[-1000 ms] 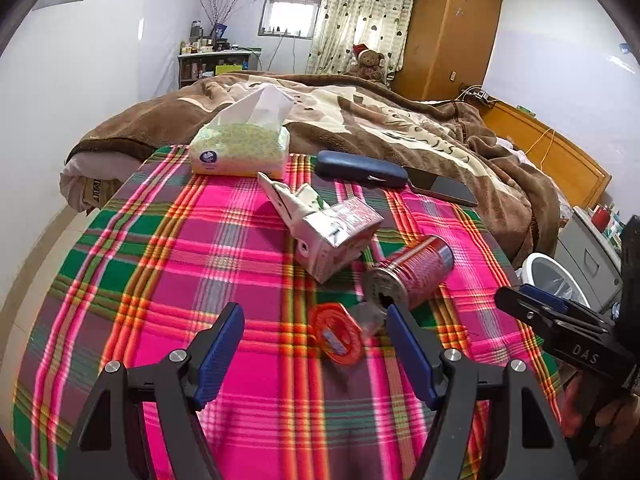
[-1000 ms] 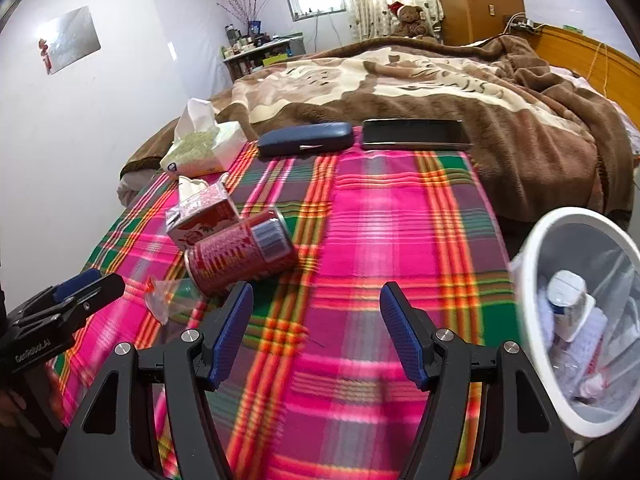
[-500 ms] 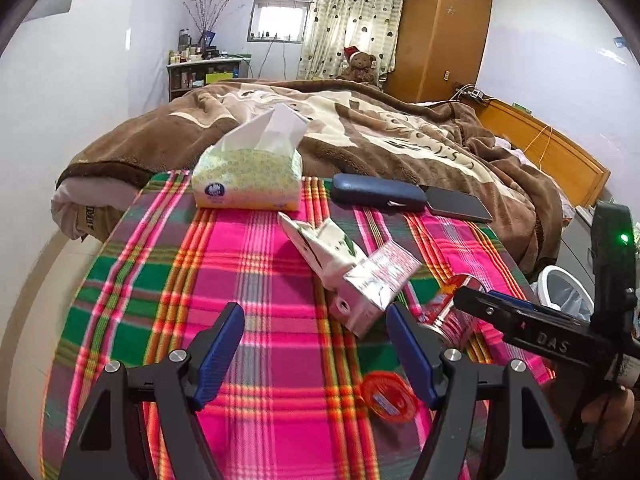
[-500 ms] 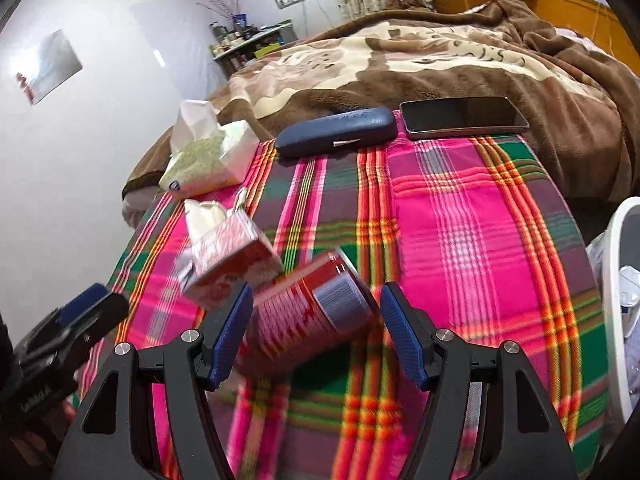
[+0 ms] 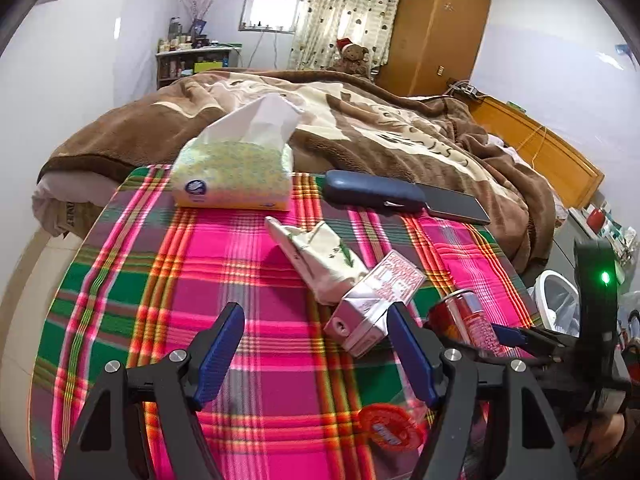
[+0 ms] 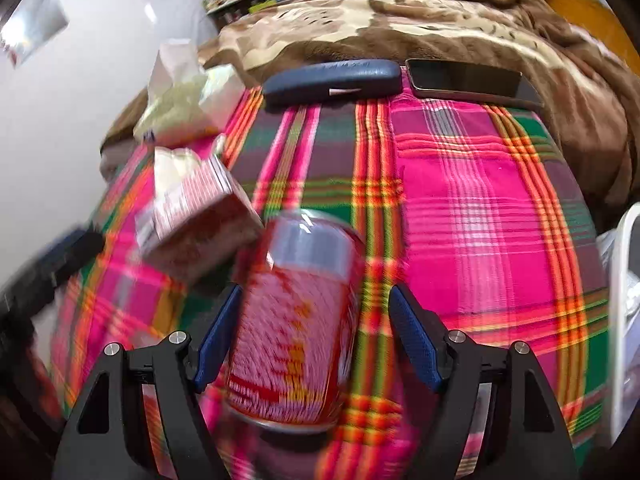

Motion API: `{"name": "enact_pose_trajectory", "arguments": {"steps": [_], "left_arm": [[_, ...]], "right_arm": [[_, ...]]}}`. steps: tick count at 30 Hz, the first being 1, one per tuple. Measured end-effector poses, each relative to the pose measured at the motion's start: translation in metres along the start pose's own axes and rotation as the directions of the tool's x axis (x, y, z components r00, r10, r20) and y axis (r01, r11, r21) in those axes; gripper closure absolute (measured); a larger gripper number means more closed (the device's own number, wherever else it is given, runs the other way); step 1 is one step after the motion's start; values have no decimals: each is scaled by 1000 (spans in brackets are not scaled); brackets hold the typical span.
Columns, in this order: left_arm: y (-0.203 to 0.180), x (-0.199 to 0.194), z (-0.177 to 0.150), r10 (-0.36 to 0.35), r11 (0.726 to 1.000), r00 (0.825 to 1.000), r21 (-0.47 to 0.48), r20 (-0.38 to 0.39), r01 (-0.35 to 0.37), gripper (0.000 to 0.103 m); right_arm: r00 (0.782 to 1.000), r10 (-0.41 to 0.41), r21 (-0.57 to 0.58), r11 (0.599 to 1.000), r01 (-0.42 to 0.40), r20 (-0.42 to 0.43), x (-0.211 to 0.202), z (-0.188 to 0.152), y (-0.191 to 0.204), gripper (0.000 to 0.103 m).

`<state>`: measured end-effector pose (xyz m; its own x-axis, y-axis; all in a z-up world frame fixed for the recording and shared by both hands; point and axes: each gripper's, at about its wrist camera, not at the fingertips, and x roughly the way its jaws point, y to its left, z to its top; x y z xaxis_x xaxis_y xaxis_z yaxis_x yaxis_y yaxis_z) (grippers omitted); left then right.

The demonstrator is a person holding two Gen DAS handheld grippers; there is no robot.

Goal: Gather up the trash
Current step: 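Grasp a red can with the right tool while the left tool grasps the pink milk carton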

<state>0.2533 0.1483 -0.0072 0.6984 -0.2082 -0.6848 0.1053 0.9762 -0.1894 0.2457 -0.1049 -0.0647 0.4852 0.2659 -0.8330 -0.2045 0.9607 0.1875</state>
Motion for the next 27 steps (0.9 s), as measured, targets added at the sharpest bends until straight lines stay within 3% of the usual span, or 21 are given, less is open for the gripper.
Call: {"name": "enact_pose_trajectory", "arguments": {"steps": [4,6,7,9,23,27], "left_arm": [[-13,12,4,-22,999,1000,39,-22,23,30],[-22,17,5,-41,997,998,70,-38,44,30],[-25,20,5,-46,995,998,83,-43,50,30],[-32,28,6,-50,993,997,100,-62,56,30],[-55,64,9,-84,983,987,148,-139,105,30],[-62,69,6,-90,982,984,148,-154,113,36]], "right_arm": [[1000,-3,0,1000,3,8,-3,-1,-13,30],[1000,-10,2,1000,10,13,-3,1,-17,46],[999,-39,-4,999,39,25,-5,1,-17,49],[996,-72,-11,997,73,44,-6,1,-18,49],[997,-54,16,998,53,59,-9,-1,-36,49],[997,-54,35,998,52,61,-10,-3,-43,49]]}}
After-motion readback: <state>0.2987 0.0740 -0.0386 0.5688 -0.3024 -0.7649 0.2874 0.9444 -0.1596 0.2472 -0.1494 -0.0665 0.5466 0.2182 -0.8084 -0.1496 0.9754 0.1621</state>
